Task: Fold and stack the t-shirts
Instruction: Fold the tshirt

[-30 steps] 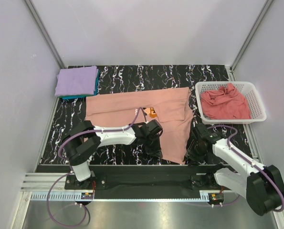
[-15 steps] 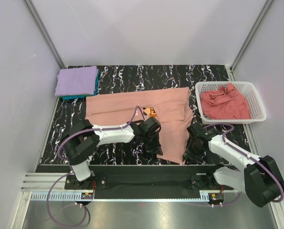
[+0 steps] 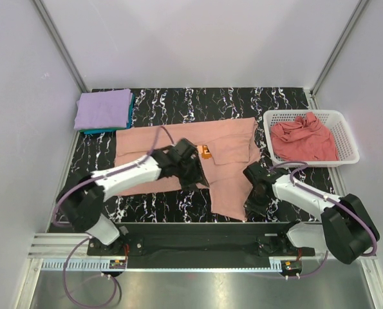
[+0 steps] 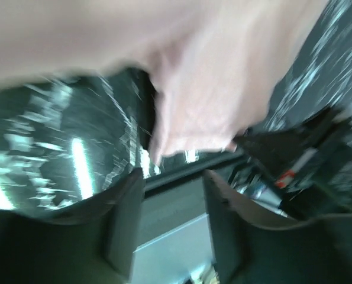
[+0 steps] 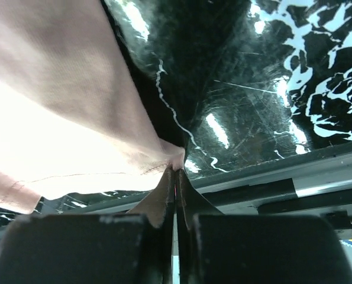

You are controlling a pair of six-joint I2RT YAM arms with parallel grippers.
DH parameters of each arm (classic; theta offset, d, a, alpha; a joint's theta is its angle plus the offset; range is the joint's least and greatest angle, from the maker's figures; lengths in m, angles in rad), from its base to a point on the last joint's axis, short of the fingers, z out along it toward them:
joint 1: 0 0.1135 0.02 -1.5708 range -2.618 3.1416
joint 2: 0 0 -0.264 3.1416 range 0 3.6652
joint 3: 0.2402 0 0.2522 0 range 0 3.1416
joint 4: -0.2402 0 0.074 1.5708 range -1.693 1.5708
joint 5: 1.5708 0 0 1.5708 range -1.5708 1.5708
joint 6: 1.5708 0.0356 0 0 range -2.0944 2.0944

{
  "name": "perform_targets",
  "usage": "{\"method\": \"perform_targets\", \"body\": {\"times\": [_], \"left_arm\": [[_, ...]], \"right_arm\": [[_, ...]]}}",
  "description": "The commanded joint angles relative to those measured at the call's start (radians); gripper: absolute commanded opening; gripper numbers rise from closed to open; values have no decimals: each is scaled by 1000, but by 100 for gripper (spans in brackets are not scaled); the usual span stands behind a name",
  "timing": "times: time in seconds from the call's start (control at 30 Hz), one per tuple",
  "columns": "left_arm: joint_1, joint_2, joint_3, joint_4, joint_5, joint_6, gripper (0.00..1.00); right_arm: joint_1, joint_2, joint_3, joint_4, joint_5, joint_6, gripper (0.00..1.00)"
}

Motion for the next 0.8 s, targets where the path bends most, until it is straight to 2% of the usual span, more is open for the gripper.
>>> {"method": "perform_targets", "body": {"times": [0.0, 0.03, 0.07, 0.13, 0.17, 0.37, 0.47, 0.67, 0.77], "left_arm": [[176, -172, -8, -115, -114, 56, 55], [221, -201, -51, -124, -119, 69, 59], [317, -252, -76, -129, -119, 79, 59], [420, -292, -141, -162, -123, 115, 60], [524, -326, -162, -172, -122, 128, 60], [822, -378, -271, -227, -171, 174, 59], [875, -410, -291, -254, -227, 143, 58], [912, -484, -332, -340, -379, 70, 59], [936, -499, -404, -333, -381, 28, 59]], "right_arm": [[14, -2, 52, 11, 37, 14, 0], [14, -9, 61, 2, 43, 5, 0], [12, -32, 89, -30, 52, 2, 0], [14, -61, 124, -69, 85, -7, 0], [15, -81, 161, -101, 98, -10, 0], [14, -78, 275, -159, 141, -36, 0], [14, -75, 299, -156, 146, -52, 0], [14, -66, 362, -161, 159, -104, 0], [14, -60, 378, -150, 149, -122, 0]]}}
